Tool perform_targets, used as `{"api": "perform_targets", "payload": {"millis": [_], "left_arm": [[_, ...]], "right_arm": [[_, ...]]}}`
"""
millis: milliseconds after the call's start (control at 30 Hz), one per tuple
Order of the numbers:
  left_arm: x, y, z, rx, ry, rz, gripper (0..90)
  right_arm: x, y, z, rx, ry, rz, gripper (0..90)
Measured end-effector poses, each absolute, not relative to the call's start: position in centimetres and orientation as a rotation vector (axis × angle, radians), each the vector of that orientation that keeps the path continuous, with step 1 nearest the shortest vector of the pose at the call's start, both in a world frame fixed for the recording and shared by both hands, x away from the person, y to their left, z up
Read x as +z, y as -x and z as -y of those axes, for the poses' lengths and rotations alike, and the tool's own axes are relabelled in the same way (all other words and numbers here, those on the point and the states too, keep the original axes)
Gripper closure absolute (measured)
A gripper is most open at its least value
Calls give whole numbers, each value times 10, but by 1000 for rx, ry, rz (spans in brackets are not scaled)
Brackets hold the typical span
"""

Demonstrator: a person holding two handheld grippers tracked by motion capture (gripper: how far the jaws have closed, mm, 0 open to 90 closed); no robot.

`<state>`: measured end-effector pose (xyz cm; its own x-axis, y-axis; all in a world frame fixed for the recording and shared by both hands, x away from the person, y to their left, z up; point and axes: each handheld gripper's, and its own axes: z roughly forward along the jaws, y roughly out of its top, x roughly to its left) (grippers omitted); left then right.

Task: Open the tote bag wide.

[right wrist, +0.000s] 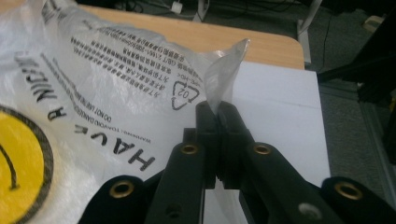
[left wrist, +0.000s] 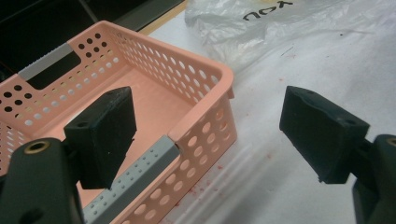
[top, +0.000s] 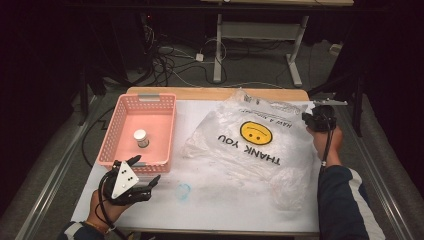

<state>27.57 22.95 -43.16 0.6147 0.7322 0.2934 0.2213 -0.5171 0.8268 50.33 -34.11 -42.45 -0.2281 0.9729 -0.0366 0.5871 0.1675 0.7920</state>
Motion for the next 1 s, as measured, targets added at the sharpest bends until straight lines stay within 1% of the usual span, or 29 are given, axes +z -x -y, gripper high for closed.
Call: {"api": "perform_targets", "payload": {"millis": [233, 433, 467, 500, 600, 633, 667, 700, 733, 867, 933, 1000], "left_arm": [[-433, -276, -227, 828, -2071, -753, 179], [-435, -276, -224, 822, -2089, -749, 179], [-436, -276, -223, 826, -2094, -747, 179], [-436, -276, -222, 824, -2096, -747, 179], [-437, -277, -221, 822, -2103, -749, 178], [-437, -277, -221, 819, -2101, -751, 178], [-438, -277, -220, 820, -2105, -747, 178], [-438, -277, -219, 819, -2108, -743, 178], [-438, -277, -218, 821, -2110, -738, 177], [-439, -275, -216, 825, -2122, -722, 177], [-439, -275, -217, 818, -2122, -726, 177], [-439, -275, -217, 821, -2121, -727, 178]], "right_arm": [[-430, -477, 348, 863, -1432, -1920, 890], [-435, -459, 348, 840, -1384, -1961, 852], [-437, -454, 349, 849, -1379, -1975, 804], [-437, -454, 349, 849, -1379, -1975, 804], [-435, -443, 349, 908, -1361, -2011, 713], [-435, -443, 349, 908, -1361, -2011, 713], [-425, -433, 346, 977, -1321, -2001, 657], [-425, -433, 346, 977, -1321, -2001, 657], [-415, -423, 340, 1015, -1259, -2003, 616], [-394, -399, 321, 1059, -1114, -2020, 567], [-384, -388, 310, 1026, -1061, -2008, 510], [-380, -385, 307, 1005, -1040, -1995, 496]]}}
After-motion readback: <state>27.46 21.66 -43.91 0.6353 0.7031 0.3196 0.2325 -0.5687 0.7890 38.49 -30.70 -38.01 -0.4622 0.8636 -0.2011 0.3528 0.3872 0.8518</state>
